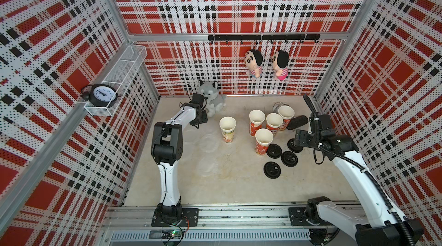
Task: Put the leak-proof paper on the milk tea cups
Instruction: Pick up the leak-proof paper from the center of the board.
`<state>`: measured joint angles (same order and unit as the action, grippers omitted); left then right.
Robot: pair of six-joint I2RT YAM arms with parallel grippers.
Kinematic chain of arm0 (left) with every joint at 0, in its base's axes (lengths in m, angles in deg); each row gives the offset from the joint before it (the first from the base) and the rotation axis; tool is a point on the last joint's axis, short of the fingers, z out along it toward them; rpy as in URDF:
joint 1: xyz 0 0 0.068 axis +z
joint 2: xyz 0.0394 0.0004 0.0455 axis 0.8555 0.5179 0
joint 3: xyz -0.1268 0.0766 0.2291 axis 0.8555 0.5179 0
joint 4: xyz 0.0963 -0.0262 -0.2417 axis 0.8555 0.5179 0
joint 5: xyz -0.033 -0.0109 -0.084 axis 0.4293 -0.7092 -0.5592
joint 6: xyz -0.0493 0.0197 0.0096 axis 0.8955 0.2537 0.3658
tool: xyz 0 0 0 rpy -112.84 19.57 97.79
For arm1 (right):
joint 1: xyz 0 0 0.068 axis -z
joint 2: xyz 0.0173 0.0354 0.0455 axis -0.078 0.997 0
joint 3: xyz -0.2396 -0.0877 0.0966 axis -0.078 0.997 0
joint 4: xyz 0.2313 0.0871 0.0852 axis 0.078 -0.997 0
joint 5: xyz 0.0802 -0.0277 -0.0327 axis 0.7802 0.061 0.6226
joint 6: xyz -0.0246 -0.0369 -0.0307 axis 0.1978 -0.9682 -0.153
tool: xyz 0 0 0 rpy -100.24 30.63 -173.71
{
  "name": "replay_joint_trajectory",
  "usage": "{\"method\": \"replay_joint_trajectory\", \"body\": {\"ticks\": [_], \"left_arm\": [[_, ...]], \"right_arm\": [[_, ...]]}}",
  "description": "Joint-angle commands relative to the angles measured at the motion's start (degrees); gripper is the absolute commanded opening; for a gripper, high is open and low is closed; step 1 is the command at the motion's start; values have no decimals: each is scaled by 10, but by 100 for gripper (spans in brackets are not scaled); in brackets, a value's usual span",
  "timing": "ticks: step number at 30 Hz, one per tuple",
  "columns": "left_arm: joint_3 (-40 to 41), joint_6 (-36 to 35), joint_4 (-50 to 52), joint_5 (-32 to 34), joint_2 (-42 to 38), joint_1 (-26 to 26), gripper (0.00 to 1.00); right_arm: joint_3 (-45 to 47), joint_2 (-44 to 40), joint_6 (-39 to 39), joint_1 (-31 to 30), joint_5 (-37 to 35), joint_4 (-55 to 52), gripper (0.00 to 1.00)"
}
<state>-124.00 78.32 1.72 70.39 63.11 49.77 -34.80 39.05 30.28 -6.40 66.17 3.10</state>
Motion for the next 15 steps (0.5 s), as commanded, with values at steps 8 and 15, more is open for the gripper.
{"method": "replay_joint_trajectory", "body": {"ticks": [8,15], "left_arm": [[-64,-29,65,8,49,-9,46],[-46,-44,76,6,41,-14,46]], "right_arm": [[-4,16,7,-4,-8,-27,88],[1,28,3,-4,-6,-21,88]]}}
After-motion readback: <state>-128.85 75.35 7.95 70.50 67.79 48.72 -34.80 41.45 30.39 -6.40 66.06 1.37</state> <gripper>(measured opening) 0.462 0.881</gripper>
